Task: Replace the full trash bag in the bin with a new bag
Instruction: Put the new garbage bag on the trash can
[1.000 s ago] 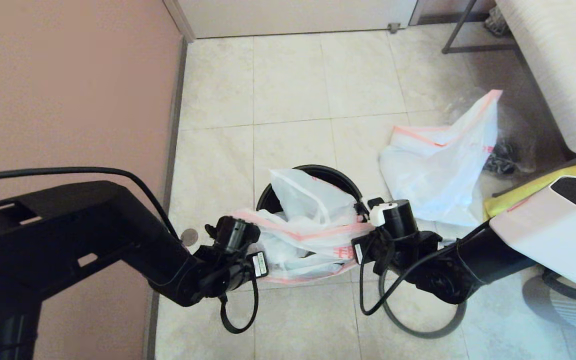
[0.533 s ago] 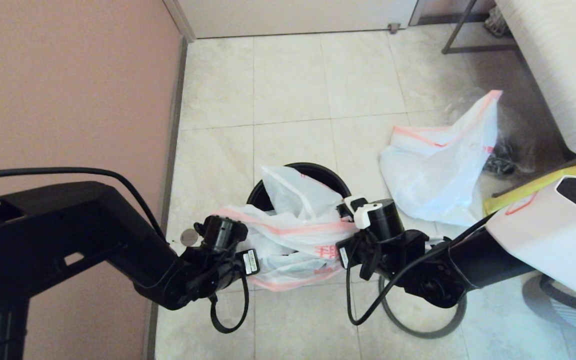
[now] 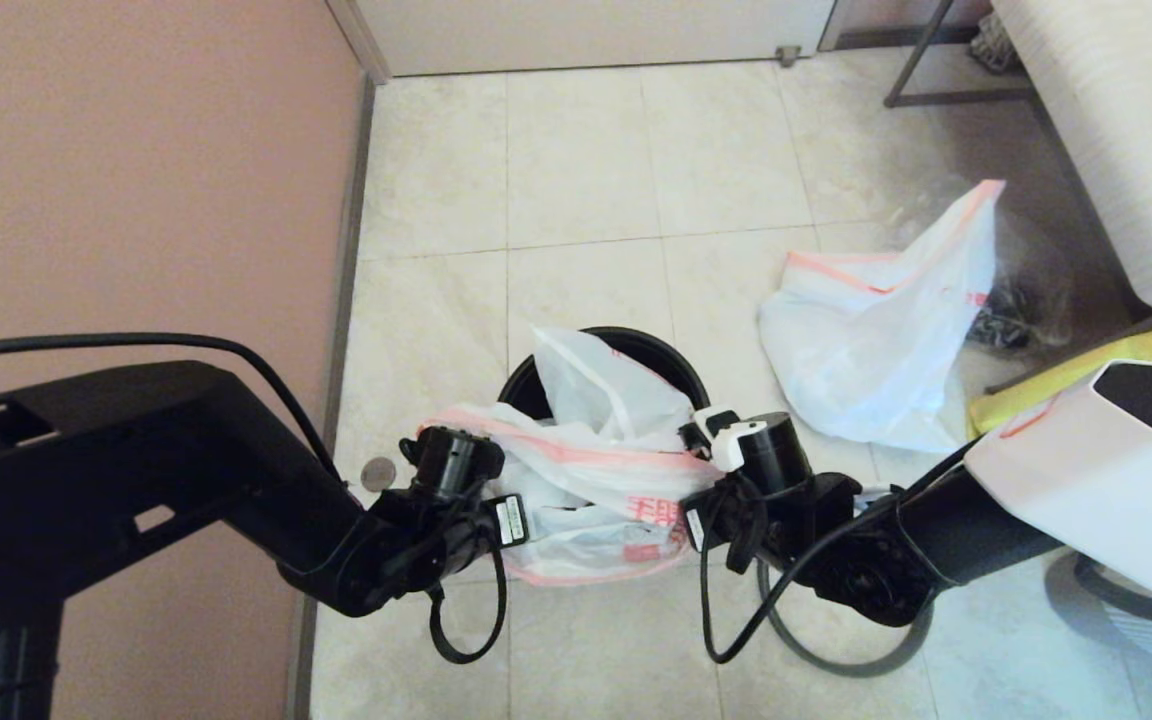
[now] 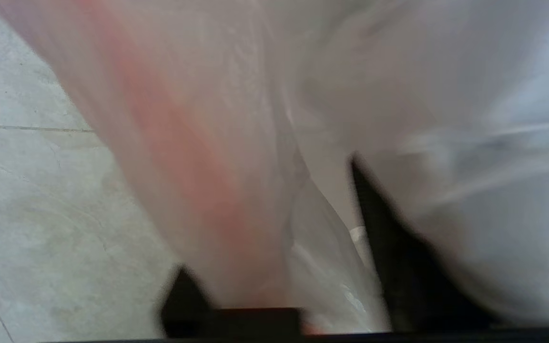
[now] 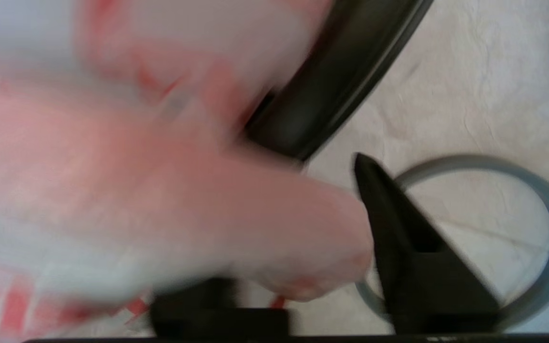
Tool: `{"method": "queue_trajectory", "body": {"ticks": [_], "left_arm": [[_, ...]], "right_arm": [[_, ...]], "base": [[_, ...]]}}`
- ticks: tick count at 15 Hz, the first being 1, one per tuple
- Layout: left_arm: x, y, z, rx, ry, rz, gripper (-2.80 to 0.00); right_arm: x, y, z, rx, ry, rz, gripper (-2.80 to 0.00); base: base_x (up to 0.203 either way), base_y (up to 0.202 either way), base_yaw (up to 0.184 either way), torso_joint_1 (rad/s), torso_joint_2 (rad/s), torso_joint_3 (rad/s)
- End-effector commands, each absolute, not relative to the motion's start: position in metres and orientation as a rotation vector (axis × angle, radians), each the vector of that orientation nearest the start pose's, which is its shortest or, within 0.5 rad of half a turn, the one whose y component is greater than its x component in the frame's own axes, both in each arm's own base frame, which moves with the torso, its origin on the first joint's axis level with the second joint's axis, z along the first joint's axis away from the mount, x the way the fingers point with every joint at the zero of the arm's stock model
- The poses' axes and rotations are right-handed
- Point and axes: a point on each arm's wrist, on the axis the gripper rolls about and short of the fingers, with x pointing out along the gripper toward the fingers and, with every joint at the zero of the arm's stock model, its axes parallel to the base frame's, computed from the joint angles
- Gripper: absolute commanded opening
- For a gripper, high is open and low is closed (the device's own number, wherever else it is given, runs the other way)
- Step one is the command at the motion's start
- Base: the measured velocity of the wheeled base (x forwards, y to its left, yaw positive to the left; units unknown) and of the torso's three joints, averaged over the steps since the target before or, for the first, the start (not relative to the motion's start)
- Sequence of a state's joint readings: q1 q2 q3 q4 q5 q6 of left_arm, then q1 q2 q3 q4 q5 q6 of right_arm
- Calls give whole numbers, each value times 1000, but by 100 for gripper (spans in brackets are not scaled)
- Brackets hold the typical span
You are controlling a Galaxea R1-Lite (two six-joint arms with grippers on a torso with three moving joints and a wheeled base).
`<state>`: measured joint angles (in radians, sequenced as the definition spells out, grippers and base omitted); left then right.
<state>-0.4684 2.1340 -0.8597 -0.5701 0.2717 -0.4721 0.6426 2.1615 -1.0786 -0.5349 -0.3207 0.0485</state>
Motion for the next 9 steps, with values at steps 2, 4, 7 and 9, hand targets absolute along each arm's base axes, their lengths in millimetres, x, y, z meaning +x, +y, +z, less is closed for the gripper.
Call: {"method": "queue_trajectory", "body": {"ticks": [2,4,7,9], "left_arm": [[311,-162,46,-187,689,-49,0],[300,-164,53,-180,686,-68,0],[287,-161,56,-155,684,-46,0],[278,-154,50,-139,710,-27,0]], "right_arm": [[301,224,103,-194,466,320,0],[282,216,115,-164,461,336,0],[266,208,108,-156,501,345,0],[267,208,104,-141,476,346,0]], "base": [[0,0,0,0,0,0],[0,0,0,0,0,0],[0,0,0,0,0,0],[0,0,0,0,0,0]]}}
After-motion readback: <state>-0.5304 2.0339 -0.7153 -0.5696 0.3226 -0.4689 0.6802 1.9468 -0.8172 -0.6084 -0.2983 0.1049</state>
